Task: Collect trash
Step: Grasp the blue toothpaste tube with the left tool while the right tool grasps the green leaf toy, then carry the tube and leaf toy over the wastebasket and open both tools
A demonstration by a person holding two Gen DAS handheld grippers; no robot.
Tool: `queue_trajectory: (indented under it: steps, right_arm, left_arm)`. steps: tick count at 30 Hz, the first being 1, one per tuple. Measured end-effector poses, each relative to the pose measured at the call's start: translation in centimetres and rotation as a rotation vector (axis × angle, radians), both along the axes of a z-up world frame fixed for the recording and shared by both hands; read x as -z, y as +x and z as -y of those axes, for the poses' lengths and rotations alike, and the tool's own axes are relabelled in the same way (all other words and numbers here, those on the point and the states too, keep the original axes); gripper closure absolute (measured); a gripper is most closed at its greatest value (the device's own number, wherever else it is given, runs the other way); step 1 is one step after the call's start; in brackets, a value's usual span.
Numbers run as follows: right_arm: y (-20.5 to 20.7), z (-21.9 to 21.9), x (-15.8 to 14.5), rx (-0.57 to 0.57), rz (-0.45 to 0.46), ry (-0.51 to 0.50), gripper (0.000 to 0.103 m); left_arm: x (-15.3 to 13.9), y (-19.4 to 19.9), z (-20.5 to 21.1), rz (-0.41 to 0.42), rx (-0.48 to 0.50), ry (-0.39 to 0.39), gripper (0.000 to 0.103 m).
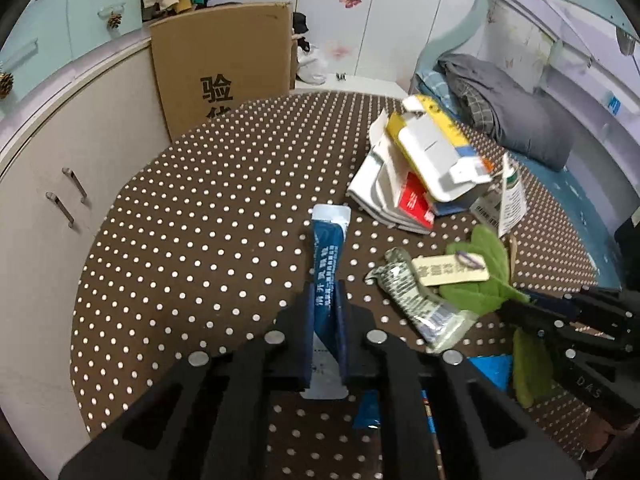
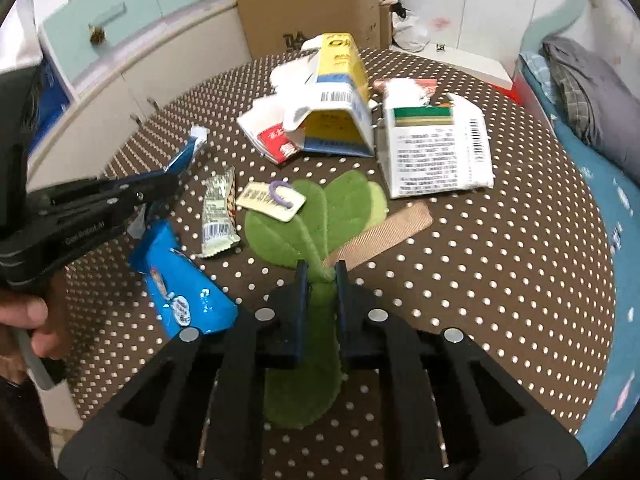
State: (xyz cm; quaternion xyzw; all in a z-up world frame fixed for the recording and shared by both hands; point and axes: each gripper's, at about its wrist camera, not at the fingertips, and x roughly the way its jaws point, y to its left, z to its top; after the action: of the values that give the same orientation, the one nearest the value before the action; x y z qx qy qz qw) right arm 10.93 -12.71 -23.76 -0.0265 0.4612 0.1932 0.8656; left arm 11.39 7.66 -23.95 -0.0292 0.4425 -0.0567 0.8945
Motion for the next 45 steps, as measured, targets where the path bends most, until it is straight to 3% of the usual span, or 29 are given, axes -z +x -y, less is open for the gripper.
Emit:
queue_trajectory:
  steps: [11,19,30,37,45]
  right_arm:
    - [-1.0,8.0,-5.5,0.100,0.112,0.119,0.091]
    - [-1.0,11.5,-9.1,0.140,0.199,0.161,0.091]
    - [0.0,21.2,-15.3,0.264,0.357,0.224,0.090]
    - [0.8,28.1,-14.9,0.407,0.364,0.213,0.090]
    - [3.4,35.7,-7.9,0.576,0.223,0.215,0.090]
  left_arm:
    - [-5.6,-1.2,3.2,0.126,0.026,-0.047,0.094]
    - [-8.9,-1.1,7.0,0.192,0.080,-0.082,0.094]
    - [-14.1,0.6,15.2,0.295,0.180,-0.122,0.094]
    - [-15.0,2.6,21.8,0.295,0.264,-0.163,0.094]
    - [-13.7,4.8,28.6,0.242,0.345,-0.183,0.094]
